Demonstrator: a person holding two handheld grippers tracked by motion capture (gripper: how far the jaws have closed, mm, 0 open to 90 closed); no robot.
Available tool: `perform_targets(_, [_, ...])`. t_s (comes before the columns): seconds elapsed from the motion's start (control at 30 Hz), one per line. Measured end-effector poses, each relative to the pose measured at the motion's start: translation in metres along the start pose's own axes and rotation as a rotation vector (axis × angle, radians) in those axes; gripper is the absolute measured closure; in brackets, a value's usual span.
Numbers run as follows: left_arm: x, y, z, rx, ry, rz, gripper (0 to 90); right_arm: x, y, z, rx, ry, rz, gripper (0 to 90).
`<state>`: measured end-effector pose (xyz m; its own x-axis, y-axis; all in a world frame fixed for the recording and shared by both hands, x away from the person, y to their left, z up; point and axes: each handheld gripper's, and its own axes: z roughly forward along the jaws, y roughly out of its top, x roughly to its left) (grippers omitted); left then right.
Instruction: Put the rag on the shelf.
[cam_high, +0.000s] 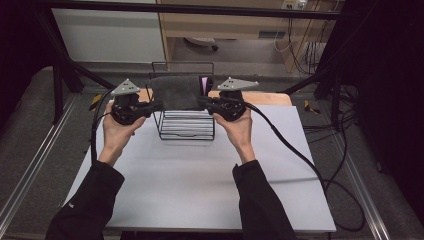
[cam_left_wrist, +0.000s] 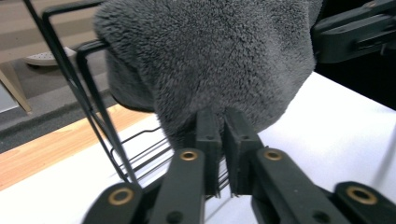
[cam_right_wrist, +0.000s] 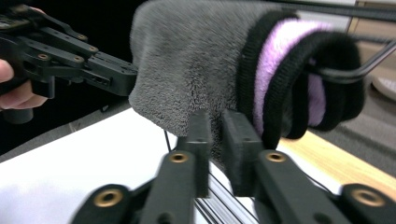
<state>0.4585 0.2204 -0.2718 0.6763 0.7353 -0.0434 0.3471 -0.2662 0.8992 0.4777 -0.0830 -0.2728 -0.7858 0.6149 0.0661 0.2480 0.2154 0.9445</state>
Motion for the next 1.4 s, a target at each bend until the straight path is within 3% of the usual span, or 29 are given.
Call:
perform_targets(0.1, [0.001, -0.002, -0.009, 0.014, -0.002, -0.010, 71.6, 0.003, 0.004, -0.013, -0.020, 0.010, 0.001, 63.4])
perform_targets(0.17, [0.000, -0.005, -0.014, 0.031, 0.005, -0.001, 60.6, 0.006, 0.007, -0.027, -0.042, 0.002, 0.006, 43.7])
perform_targets(0.2, [0.000, -0.008, -0.016, 0.037, 0.012, 0.007, 60.6, 0.006, 0.007, -0.027, -0.042, 0.002, 0.006, 43.7])
perform_targets(0.27, [0.000, -0.016, -0.020, 0.067, 0.017, 0.016, 52.4, 0.007, 0.007, -0.036, -0.033, -0.006, 0.015, 35.1])
perform_targets(0.3, [0.000, -0.020, -0.022, 0.079, 0.018, 0.012, 44.1, 0.007, 0.005, -0.043, -0.025, -0.007, 0.018, 26.7])
perform_targets(0.37, [0.001, -0.031, -0.025, 0.091, 0.010, -0.009, 40.5, 0.007, 0.003, -0.047, -0.020, -0.012, 0.021, 23.2])
perform_targets(0.43, [0.000, -0.040, -0.026, 0.100, 0.009, -0.011, 28.9, 0.006, -0.004, -0.058, -0.016, -0.020, 0.034, 14.6])
perform_targets(0.63, [-0.001, -0.071, -0.028, 0.111, 0.007, -0.029, 15.6, 0.001, -0.023, -0.071, 0.010, -0.039, 0.041, 8.0])
perform_targets(0.83, [-0.007, -0.103, -0.025, 0.121, -0.006, -0.023, 7.7, -0.009, -0.058, -0.082, 0.040, -0.053, 0.095, 2.9])
perform_targets(1.07, [-0.006, -0.141, -0.021, 0.123, -0.006, -0.047, 6.9, -0.021, -0.107, -0.093, 0.078, -0.077, 0.149, 0.7])
perform_targets(1.13, [-0.005, -0.150, -0.020, 0.123, -0.011, -0.055, 7.1, -0.024, -0.122, -0.097, 0.086, -0.073, 0.146, 0.7])
perform_targets(1.4, [-0.006, -0.177, -0.018, 0.171, 0.003, -0.012, 8.0, -0.031, -0.172, -0.108, 0.126, -0.057, 0.181, 0.7])
